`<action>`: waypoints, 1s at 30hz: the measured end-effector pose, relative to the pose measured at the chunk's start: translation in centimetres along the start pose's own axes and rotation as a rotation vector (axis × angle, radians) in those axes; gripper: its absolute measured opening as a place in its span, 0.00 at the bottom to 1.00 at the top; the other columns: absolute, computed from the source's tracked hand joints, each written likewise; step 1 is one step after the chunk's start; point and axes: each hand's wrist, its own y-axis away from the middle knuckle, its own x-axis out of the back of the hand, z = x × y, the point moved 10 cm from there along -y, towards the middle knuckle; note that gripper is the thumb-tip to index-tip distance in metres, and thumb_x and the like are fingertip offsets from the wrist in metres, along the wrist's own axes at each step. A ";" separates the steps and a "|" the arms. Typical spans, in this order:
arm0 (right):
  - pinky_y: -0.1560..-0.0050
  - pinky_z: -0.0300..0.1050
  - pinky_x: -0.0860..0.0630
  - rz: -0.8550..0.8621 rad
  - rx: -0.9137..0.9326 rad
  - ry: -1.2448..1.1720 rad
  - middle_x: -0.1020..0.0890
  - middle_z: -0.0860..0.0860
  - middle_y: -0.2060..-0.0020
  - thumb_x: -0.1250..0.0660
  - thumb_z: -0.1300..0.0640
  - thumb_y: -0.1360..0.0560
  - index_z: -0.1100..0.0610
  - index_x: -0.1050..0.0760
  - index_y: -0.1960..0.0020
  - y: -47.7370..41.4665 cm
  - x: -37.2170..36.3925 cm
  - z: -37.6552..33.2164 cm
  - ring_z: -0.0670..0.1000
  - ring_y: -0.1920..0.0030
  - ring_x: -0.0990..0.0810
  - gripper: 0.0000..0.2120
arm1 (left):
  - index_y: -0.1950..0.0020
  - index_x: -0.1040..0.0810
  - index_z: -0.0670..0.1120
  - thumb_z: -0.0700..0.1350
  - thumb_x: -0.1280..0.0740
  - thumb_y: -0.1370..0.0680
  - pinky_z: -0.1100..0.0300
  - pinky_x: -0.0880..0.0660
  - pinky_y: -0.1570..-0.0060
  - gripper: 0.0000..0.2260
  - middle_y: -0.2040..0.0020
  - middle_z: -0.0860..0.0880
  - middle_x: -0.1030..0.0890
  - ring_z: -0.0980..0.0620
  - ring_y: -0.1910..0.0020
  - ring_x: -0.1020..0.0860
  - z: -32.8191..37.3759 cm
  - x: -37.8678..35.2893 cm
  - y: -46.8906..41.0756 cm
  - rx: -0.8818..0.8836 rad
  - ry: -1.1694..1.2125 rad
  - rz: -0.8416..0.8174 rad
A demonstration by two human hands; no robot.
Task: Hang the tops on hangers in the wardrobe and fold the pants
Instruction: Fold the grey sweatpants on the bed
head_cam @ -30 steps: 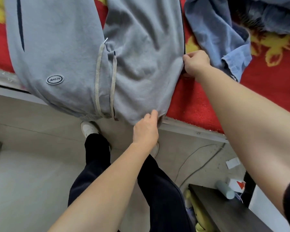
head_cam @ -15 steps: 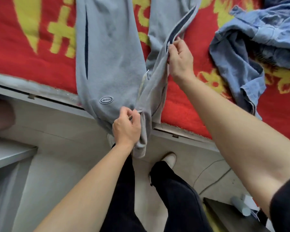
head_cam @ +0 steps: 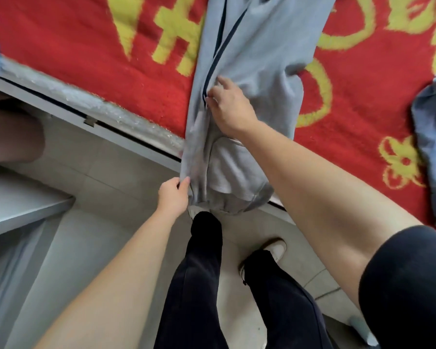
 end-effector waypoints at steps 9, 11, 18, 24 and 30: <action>0.53 0.48 0.27 0.278 0.100 0.150 0.25 0.54 0.35 0.42 0.51 0.18 0.60 0.22 0.44 -0.8 -0.5 -2.0 0.57 0.39 0.24 0.15 | 0.43 0.26 0.38 0.42 0.44 0.17 0.55 0.32 0.49 0.10 0.43 0.38 0.22 0.40 0.43 0.25 0.0 -3.0 -3.0 0.095 0.138 -0.114; 0.43 0.50 0.26 0.040 0.027 0.283 0.29 0.53 0.30 0.44 0.51 0.17 0.57 0.24 0.38 -2.0 -3.2 -0.4 0.57 0.33 0.29 0.15 | 0.42 0.27 0.36 0.41 0.44 0.17 0.52 0.31 0.44 0.11 0.40 0.36 0.23 0.38 0.40 0.26 -0.2 -3.3 -3.6 0.123 0.066 -0.185; 0.38 0.49 0.30 0.115 -0.156 0.068 0.24 0.54 0.35 0.41 0.51 0.18 0.55 0.20 0.40 -1.5 1.9 2.5 0.56 0.35 0.26 0.14 | 0.36 0.28 0.46 0.46 0.43 0.19 0.49 0.31 0.43 0.13 0.37 0.44 0.24 0.40 0.38 0.26 4.1 2.4 -3.7 0.024 -0.192 0.033; 0.35 0.49 0.33 0.579 -0.637 -0.050 0.25 0.55 0.35 0.35 0.51 0.21 0.55 0.27 0.32 5.2 10.3 12.3 0.57 0.34 0.27 0.19 | 0.35 0.30 0.49 0.55 0.35 0.21 0.51 0.27 0.50 0.17 0.42 0.47 0.21 0.43 0.45 0.23 12.9 4.8 -6.1 -0.160 -0.127 0.110; 0.42 0.45 0.26 0.253 -0.843 -0.167 0.16 0.56 0.45 0.37 0.59 0.23 0.50 0.18 0.45 5.8 8.4 18.7 0.58 0.42 0.19 0.13 | 0.45 0.26 0.49 0.45 0.39 0.19 0.54 0.32 0.60 0.05 0.49 0.44 0.20 0.45 0.57 0.27 13.9 4.0 -9.6 -0.083 -0.304 0.042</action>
